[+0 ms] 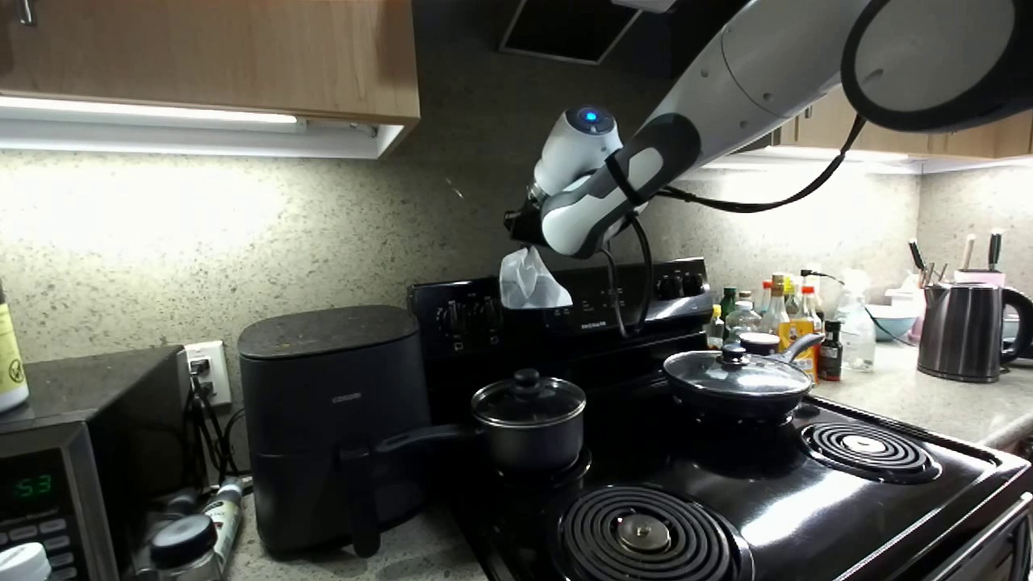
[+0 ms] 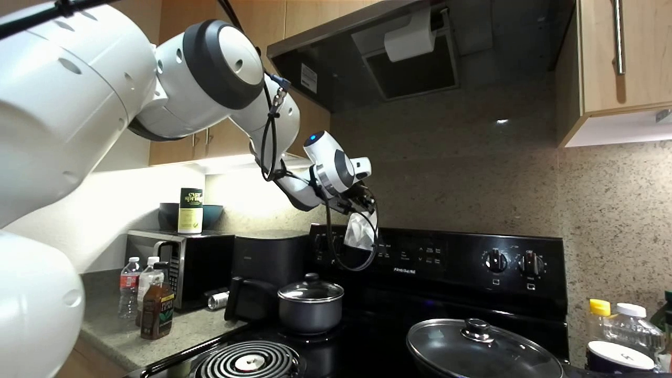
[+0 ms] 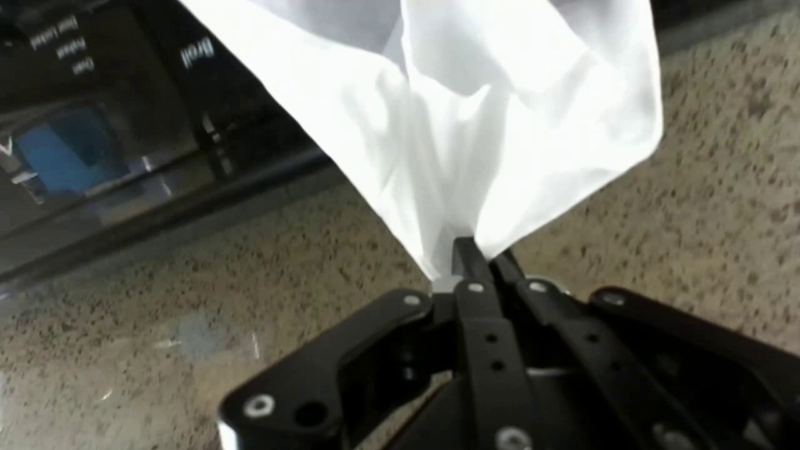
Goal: Use the tissue to wipe the kitchen control pad
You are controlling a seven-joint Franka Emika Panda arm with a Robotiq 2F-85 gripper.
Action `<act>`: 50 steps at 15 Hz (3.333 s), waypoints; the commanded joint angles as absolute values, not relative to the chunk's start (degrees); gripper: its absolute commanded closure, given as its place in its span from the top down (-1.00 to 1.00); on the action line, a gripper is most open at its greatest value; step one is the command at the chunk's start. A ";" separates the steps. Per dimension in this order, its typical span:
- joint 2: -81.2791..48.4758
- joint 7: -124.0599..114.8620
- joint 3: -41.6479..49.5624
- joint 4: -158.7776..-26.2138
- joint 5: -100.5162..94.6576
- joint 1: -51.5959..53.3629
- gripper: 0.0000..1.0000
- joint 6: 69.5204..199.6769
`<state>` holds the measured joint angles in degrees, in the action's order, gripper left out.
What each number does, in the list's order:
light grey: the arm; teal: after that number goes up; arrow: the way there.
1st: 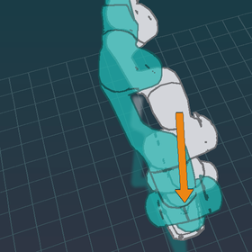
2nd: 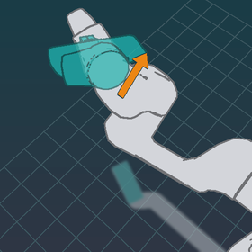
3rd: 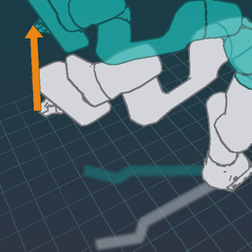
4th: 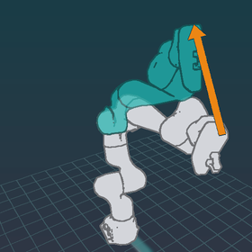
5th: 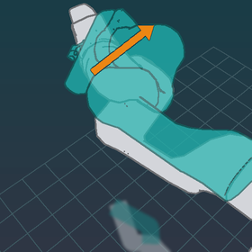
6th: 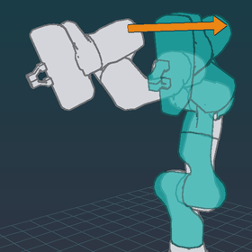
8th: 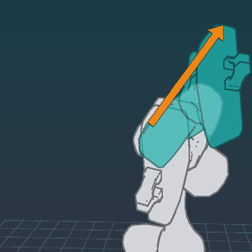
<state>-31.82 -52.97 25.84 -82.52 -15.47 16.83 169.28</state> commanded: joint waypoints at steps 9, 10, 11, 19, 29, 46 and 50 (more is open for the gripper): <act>-36.84 -63.82 39.77 -78.45 -16.35 24.23 -0.87 171.94; -35.40 -62.04 37.88 -79.78 -15.96 23.78 -0.87 171.85; -33.70 -59.51 34.95 -81.23 -15.71 22.97 -0.87 171.36; -30.49 -44.37 21.19 -87.06 -14.72 16.24 -0.87 158.63; -35.11 -50.76 24.77 -79.82 -22.39 13.03 -0.86 147.80; -29.80 -89.64 32.71 -79.21 -41.18 16.29 -0.87 146.59; -30.01 -85.20 23.94 -78.37 -42.10 12.52 -0.86 145.51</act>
<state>-30.96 -86.93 29.61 -77.51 -40.30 14.64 145.26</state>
